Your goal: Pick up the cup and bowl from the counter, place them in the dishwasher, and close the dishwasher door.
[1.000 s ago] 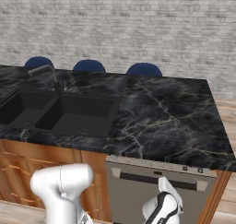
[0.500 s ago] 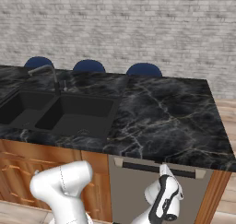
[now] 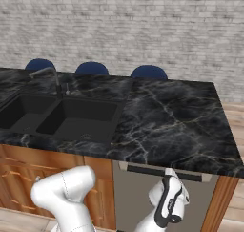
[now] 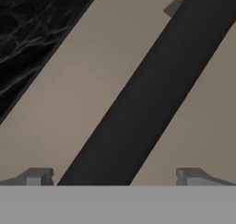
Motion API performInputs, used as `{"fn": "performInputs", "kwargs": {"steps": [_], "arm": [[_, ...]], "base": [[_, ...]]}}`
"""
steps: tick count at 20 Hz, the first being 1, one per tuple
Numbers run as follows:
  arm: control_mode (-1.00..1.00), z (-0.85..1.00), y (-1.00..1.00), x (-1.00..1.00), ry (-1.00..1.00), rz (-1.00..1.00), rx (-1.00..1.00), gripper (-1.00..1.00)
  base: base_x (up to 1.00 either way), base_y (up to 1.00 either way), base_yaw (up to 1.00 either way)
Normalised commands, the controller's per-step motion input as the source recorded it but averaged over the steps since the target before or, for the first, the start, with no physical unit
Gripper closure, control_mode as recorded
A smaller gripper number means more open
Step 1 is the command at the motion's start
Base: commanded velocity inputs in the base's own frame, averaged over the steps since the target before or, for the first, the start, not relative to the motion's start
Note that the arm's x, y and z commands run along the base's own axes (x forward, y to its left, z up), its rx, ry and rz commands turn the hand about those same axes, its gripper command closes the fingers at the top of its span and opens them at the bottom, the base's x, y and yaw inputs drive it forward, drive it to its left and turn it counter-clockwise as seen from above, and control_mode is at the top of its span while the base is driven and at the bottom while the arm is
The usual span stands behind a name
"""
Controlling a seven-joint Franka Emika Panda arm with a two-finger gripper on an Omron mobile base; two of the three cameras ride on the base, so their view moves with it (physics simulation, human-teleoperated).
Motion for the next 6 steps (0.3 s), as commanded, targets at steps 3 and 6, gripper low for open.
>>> {"fn": "performInputs", "kwargs": {"steps": [3,6], "arm": [[-1.0,-0.46,-0.24,0.77,0.0,-0.02,0.0,-1.0],[-1.0,-0.51,-0.25,0.79,0.0,-0.02,0.0,-1.0]], "base": [[0.0,0.0,0.0],[0.0,0.0,0.0]]}}
